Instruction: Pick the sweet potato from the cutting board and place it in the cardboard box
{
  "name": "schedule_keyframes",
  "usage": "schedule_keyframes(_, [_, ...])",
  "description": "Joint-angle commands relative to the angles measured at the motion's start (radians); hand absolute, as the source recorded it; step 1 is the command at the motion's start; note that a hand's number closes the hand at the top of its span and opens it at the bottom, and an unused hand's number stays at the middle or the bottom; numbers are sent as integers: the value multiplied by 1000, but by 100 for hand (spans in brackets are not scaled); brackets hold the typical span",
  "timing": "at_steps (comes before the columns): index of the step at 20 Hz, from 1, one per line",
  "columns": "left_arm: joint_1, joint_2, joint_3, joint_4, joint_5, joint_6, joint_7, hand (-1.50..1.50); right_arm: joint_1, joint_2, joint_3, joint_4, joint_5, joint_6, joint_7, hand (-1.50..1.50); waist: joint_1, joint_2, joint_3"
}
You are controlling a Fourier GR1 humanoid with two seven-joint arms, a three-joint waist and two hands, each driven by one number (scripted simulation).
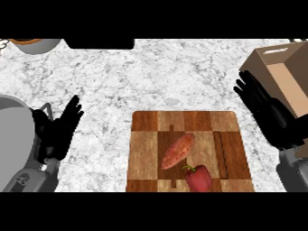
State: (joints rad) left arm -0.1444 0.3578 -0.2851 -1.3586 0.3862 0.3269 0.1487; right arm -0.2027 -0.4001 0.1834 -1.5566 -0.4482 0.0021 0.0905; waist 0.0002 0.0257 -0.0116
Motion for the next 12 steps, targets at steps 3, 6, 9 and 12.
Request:
schedule_keyframes(3, [-31, 82, -17, -47, -96, -48, -114, 0, 13, -56, -92, -130, 186, -293, 38, -150, -64, -55, 5])
schedule_keyframes(6, [-92, 190, 2, -96, -161, -73, -160, 0, 24, -121, -194, -168, 297, -440, 17, -150, -153, -104, -1])
schedule_keyframes(9, [-80, 203, -20, -124, -166, -116, -182, 0, 171, -209, -129, -177, 470, -522, 158, -150, -145, -73, -2])
schedule_keyframes(12, [-62, 227, -19, -138, -173, -140, -211, 0, 302, -189, -41, -328, 616, -611, 175, -150, -124, -65, 1])
